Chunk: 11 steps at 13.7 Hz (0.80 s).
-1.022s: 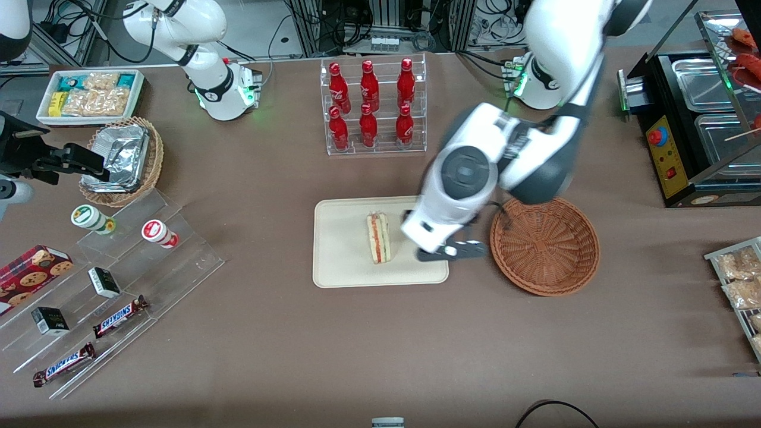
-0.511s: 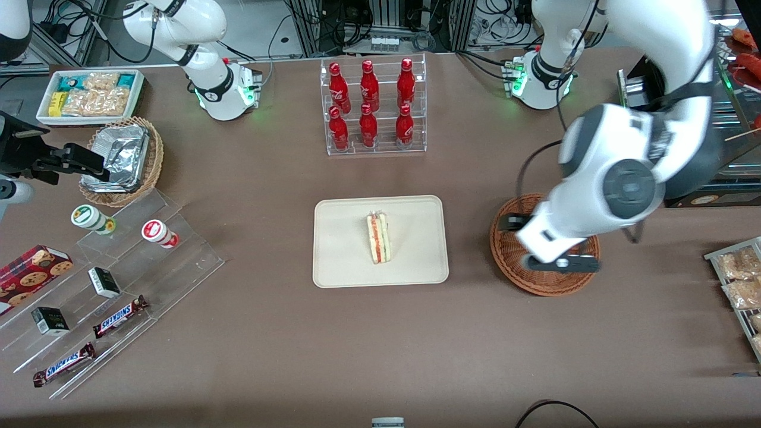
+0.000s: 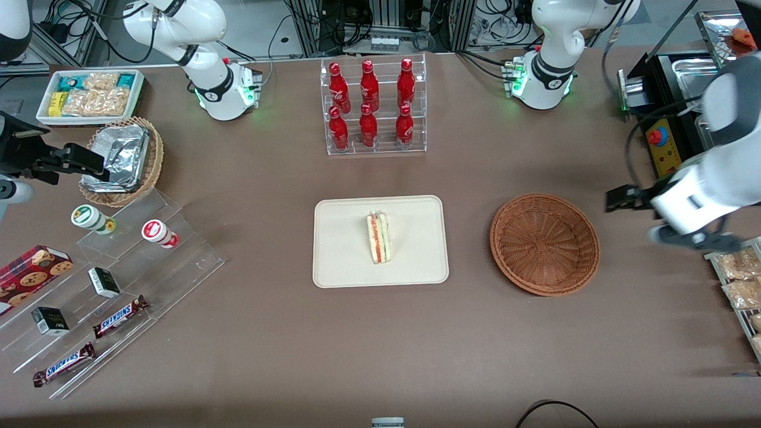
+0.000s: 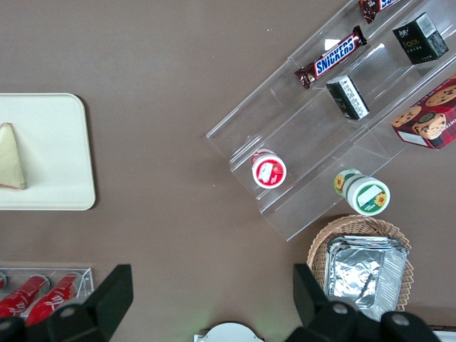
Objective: Place sandwich from basket to tray
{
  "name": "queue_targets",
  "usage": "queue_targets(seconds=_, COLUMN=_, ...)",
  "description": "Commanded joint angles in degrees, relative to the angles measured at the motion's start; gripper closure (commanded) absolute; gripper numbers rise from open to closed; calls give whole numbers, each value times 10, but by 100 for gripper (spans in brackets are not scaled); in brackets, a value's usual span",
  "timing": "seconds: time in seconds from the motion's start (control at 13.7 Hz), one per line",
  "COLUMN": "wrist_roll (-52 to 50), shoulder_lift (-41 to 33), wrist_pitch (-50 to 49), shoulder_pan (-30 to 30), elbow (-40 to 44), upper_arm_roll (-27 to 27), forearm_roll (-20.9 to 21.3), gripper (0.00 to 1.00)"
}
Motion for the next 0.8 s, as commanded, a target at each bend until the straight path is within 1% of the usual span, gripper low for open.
queue_targets(seconds=0.0, wrist_roll=2, shoulder_lift=-46, wrist_pitch=-2, shoulder_pan=7, elbow=-23, upper_arm_roll=-8, forearm_roll=19, gripper=0)
queue_targets(seconds=0.15, wrist_roll=1, shoulder_lift=-55, wrist_pitch=-2, shoulder_pan=6, elbow=-20, upper_arm_roll=-9, forearm_roll=39, gripper=0)
queue_targets(seconds=0.36, wrist_roll=-6, shoulder_lift=-72, wrist_pitch=-10, shoulder_pan=-2, elbow=-21, upper_arm_roll=-8, forearm_roll=42, gripper=0)
queue_targets(seconds=0.44, wrist_roll=-9, shoulder_lift=-77, wrist_pitch=-25, shoulder_pan=-12, elbow=-19, upper_arm_roll=5, forearm_roll=40, gripper=0)
queue_targets(seconds=0.51, wrist_roll=-9, shoulder_lift=-82, wrist_pitch=-30, shoulder_pan=-42, elbow=-18, upper_arm_roll=45, forearm_roll=36, gripper=0)
queue_targets(seconds=0.58, wrist_roll=-9, shoulder_lift=-88, wrist_pitch=-36, shoulder_pan=-60, elbow=-19, upper_arm_roll=68, forearm_roll=32, gripper=0)
queue_targets(seconds=0.73, wrist_roll=-10, shoulder_lift=-96, wrist_pitch=-44, shoulder_pan=-63, elbow=-22, upper_arm_roll=65, forearm_roll=31, gripper=0)
